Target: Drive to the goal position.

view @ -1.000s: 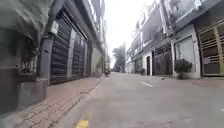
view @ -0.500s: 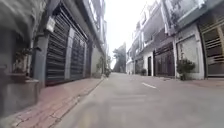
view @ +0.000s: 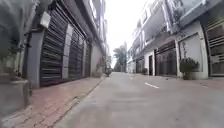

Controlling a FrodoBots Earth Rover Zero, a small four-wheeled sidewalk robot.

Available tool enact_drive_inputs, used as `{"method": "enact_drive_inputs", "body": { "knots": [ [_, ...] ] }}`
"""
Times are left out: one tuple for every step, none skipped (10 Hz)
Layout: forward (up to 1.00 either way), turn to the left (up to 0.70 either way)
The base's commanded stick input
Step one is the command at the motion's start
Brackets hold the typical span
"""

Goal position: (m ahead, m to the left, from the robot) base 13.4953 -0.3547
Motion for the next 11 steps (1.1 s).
{"method": "enact_drive_inputs", "body": {
  "knots": [
    [0.5,0.0],
    [0.5,0.0],
    [0.5,0.0],
    [0.5,0.0],
    [0.5,0.0],
    [0.5,0.0],
    [0.5,0.0],
    [0.5,0.0],
    [0.5,0.0],
    [0.5,0.0],
    [0.5,0.0]
  ]
}}
